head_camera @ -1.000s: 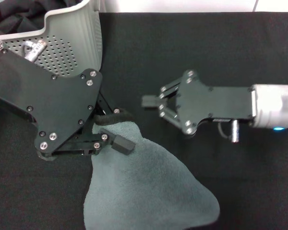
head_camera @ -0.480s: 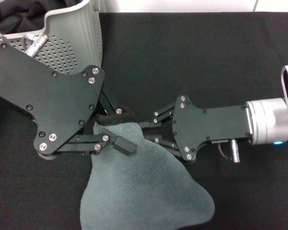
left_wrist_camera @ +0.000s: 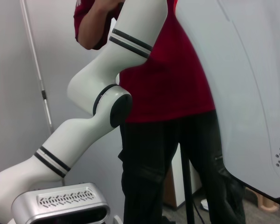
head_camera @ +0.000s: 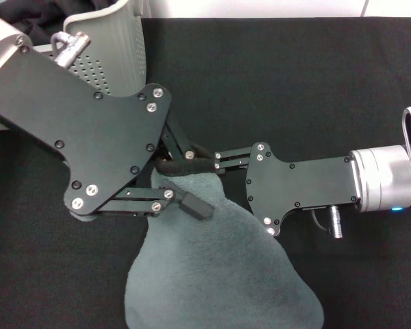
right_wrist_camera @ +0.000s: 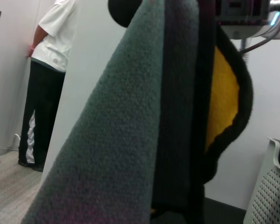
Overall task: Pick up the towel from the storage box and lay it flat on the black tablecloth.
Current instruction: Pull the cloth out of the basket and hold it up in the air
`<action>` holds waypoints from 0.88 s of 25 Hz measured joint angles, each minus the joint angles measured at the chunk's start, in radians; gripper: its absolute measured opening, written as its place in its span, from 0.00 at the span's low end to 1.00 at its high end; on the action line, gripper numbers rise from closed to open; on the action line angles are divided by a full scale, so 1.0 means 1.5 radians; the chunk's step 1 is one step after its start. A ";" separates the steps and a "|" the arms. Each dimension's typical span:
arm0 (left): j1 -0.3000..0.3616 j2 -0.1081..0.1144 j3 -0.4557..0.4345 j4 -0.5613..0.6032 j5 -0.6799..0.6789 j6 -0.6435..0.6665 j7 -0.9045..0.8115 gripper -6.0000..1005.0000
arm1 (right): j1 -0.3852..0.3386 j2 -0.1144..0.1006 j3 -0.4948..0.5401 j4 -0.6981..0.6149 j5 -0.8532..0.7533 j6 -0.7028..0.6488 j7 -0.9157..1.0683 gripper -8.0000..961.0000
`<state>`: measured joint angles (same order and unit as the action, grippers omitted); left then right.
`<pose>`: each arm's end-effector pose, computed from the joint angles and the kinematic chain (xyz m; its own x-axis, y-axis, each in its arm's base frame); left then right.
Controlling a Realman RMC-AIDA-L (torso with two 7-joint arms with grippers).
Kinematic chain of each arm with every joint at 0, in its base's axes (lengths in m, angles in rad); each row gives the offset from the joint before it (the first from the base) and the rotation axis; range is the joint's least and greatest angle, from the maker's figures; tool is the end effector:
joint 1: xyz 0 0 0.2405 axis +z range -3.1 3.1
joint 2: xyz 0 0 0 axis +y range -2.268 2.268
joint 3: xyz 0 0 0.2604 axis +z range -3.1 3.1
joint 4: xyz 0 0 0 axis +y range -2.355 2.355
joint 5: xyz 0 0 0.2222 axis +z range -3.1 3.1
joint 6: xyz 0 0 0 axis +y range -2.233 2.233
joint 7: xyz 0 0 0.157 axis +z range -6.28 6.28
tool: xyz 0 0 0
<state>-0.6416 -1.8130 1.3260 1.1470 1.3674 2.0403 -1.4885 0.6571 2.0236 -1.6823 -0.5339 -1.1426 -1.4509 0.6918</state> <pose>-0.1056 0.3013 0.0753 0.8083 -0.2744 0.5209 -0.4486 -0.8600 0.2432 0.1553 0.3238 -0.0943 0.7353 0.3618 -0.5731 0.3265 -0.9301 -0.1683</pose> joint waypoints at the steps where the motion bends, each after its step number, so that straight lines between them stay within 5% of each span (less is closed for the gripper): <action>1: 0.000 0.000 0.000 0.000 0.000 0.000 0.000 0.03 | 0.001 0.000 0.000 -0.001 0.000 0.000 -0.003 0.37; 8: -0.026 -0.010 0.001 -0.017 0.007 -0.001 0.002 0.03 | 0.010 0.002 -0.003 -0.004 -0.001 -0.003 -0.022 0.68; 14: -0.028 -0.015 -0.002 -0.027 0.008 -0.002 0.005 0.03 | 0.012 0.003 -0.014 -0.005 0.003 -0.006 -0.035 0.62; 22: -0.021 -0.019 -0.003 -0.027 0.009 -0.003 0.010 0.03 | 0.010 0.003 -0.015 -0.006 0.008 -0.007 -0.049 0.35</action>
<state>-0.6729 -1.8411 1.3222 1.1060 1.3807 2.0357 -1.4733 0.6725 2.0279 -1.7043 -0.5430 -1.1313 -1.4613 0.6176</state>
